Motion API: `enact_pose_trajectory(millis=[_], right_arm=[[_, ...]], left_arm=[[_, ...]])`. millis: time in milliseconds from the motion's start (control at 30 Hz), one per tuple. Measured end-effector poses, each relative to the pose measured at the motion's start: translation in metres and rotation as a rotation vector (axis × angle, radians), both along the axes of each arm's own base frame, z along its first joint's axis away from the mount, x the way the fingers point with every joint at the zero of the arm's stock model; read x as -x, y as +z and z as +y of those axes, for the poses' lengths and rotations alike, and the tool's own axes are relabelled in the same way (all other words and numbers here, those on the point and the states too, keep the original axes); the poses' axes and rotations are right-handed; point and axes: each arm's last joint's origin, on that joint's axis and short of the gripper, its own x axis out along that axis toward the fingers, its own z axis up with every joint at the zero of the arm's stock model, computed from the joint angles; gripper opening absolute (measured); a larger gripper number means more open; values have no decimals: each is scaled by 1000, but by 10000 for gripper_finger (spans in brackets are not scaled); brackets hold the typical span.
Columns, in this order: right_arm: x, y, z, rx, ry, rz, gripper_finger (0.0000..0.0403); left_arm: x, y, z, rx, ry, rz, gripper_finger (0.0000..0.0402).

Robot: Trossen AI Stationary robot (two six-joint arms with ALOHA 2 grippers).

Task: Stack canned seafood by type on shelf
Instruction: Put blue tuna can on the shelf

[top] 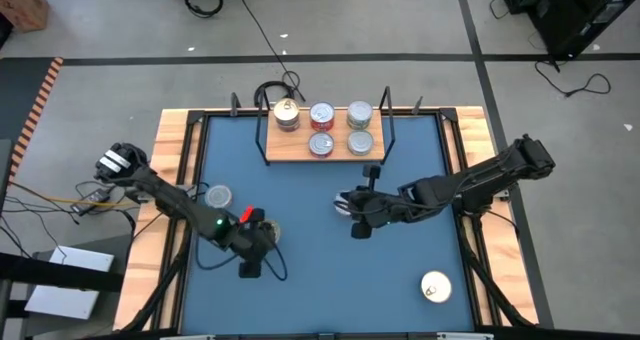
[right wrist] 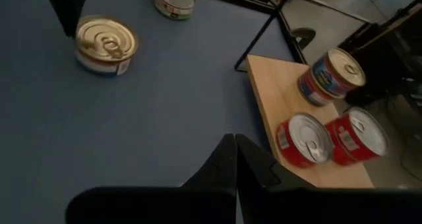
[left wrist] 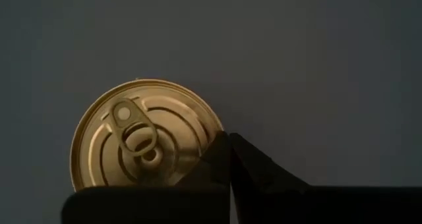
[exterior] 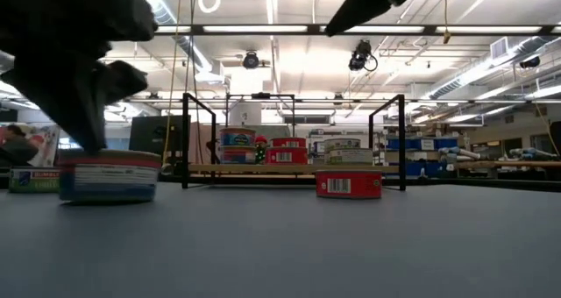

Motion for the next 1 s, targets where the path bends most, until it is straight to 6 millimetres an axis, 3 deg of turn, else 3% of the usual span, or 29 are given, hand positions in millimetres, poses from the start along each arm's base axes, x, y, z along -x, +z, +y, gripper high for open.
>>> enact_pose_trajectory(millis=[333, 433, 633, 767, 1000], right_arm=[[15, 10, 14, -32, 28, -22, 4], [16, 10, 17, -38, 31, -25, 5], [16, 8, 18, -44, 27, -18, 5], [16, 8, 17, -32, 14, -20, 6], [16, 8, 17, -29, 11, -22, 5]], left_arm=[[-23, 28, 4, 80, -89, -82, 1], [-21, 26, 6, 45, -78, -58, 13], [-19, 22, 7, 21, -46, -26, 73], [-21, 8, 1, -7, -59, 27, 106], [-22, -2, 1, -56, -16, 58, 117]])
